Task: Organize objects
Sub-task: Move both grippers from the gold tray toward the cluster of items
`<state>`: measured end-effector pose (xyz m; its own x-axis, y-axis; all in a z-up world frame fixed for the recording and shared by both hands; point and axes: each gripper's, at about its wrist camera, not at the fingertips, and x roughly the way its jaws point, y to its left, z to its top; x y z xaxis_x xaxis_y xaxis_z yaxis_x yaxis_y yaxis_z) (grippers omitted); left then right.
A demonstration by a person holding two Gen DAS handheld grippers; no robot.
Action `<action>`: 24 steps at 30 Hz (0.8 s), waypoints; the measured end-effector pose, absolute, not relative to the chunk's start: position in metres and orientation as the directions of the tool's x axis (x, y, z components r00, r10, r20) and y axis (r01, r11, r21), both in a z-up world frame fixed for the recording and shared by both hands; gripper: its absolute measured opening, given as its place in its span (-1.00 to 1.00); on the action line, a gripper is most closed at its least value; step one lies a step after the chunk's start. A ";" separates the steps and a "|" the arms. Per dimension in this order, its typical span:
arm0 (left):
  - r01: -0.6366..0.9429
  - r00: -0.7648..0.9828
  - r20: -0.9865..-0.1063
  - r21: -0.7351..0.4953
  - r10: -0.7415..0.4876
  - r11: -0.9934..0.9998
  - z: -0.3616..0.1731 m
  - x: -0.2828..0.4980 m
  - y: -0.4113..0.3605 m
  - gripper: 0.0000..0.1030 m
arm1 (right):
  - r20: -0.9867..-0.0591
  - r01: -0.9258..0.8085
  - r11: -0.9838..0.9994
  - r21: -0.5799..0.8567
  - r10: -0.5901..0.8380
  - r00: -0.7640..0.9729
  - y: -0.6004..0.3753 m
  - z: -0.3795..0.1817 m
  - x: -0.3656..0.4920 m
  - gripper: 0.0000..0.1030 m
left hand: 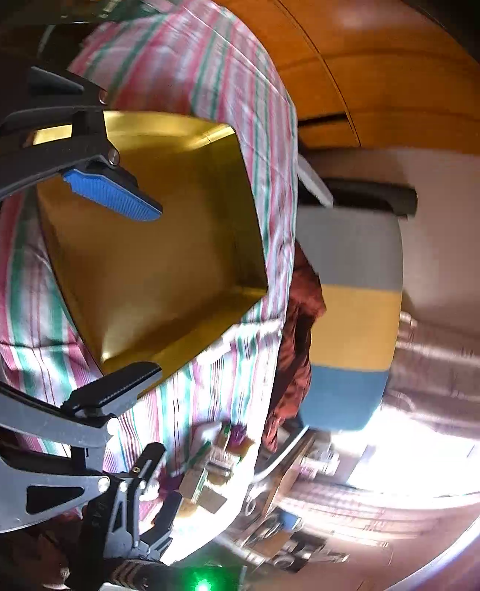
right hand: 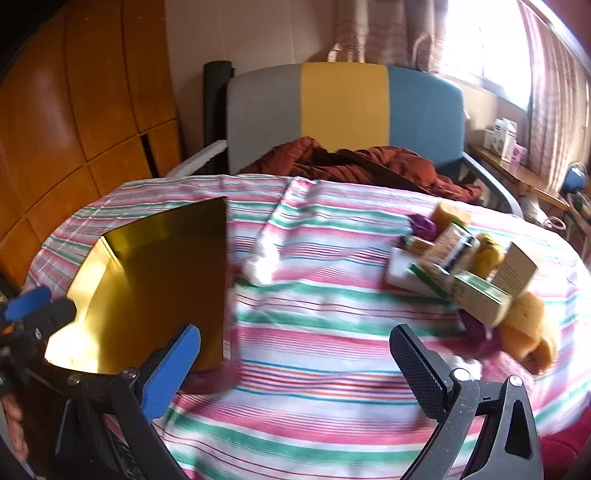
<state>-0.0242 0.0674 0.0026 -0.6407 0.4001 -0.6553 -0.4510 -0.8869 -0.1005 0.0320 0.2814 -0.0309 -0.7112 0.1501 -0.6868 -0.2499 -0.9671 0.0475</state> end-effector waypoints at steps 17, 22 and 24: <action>-0.717 -0.409 -0.789 -0.032 0.458 -0.697 0.007 -0.107 0.209 0.61 | -0.679 -0.356 -0.933 0.053 0.228 -0.698 0.351 -0.024 0.061 1.00; -0.752 -0.243 -0.866 -0.116 0.438 -0.648 -0.018 -0.148 0.237 0.56 | -0.675 -0.373 -0.925 0.070 0.231 -0.701 0.362 -0.021 0.067 1.00; -0.761 -0.235 -0.886 -0.088 0.399 -0.643 -0.030 -0.159 0.248 0.41 | -0.672 -0.379 -0.922 0.077 0.233 -0.703 0.366 -0.020 0.069 1.00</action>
<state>-0.1591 0.2481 -0.0298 -0.2353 0.3993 -0.8861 -0.7606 -0.6432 -0.0879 0.0686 0.3662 -0.0199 -0.7029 0.2326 -0.6722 -0.3792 -0.9221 0.0775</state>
